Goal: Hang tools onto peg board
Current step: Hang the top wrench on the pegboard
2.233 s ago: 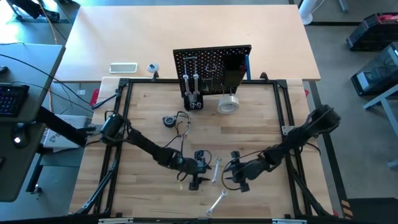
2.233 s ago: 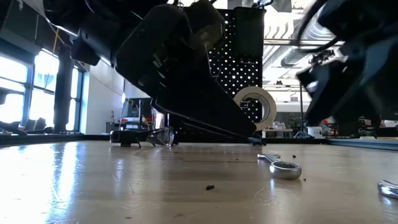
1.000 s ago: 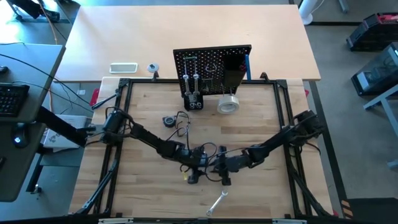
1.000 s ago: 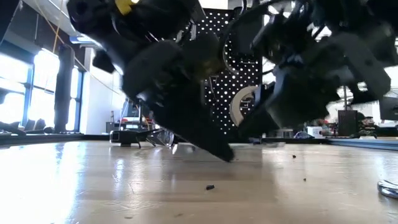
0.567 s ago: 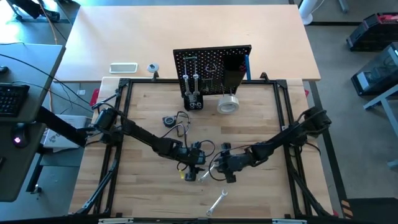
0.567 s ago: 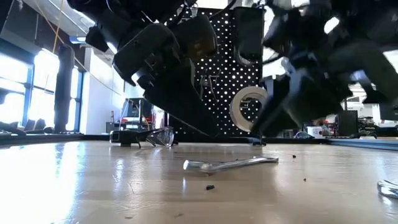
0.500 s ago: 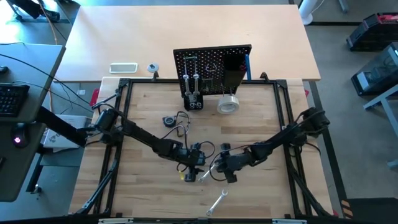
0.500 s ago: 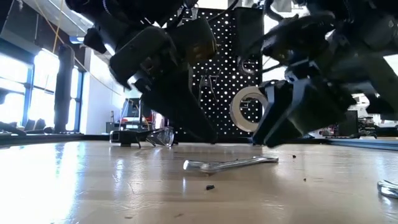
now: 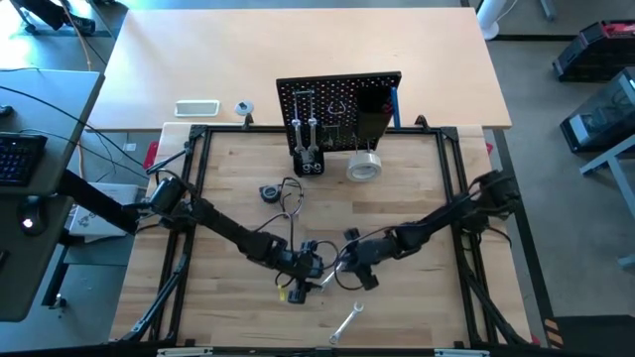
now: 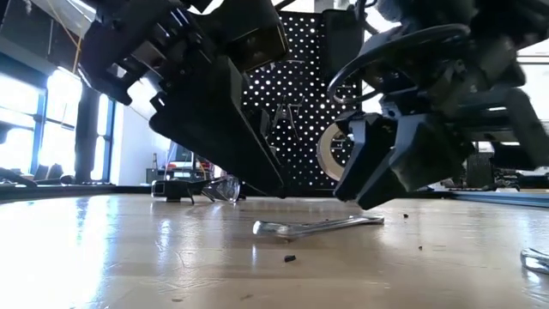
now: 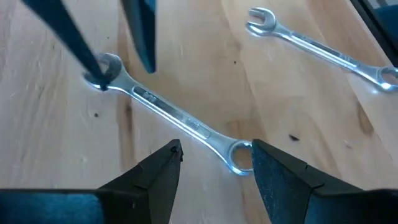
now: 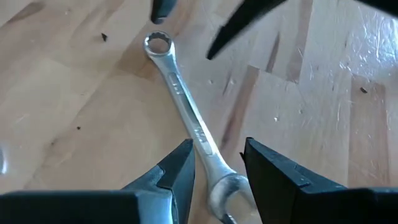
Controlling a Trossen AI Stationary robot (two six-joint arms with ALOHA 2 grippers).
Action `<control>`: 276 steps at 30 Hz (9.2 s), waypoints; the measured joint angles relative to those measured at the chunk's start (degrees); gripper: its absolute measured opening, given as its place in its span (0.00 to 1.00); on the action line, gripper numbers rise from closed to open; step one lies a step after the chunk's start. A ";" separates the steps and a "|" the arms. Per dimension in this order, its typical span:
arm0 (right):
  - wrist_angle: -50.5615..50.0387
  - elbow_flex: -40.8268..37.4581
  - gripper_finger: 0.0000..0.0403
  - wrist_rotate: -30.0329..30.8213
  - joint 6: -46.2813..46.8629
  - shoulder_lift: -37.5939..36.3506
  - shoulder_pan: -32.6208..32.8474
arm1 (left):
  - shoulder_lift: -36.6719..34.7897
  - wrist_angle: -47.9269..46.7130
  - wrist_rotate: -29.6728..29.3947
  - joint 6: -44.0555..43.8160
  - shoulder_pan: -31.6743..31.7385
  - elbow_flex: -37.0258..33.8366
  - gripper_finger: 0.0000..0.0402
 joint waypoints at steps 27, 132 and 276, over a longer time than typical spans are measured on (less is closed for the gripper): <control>2.29 0.36 0.32 -4.28 2.67 5.59 -3.94 | -0.02 -2.61 -2.71 -0.34 -1.12 0.00 0.46; -5.81 0.00 0.40 2.33 7.55 -6.01 -1.59 | 1.73 -7.77 -16.33 -6.75 0.67 -3.72 0.33; 3.55 26.25 0.07 76.19 70.62 12.98 -14.05 | -10.58 64.23 15.65 0.01 9.15 -47.51 0.33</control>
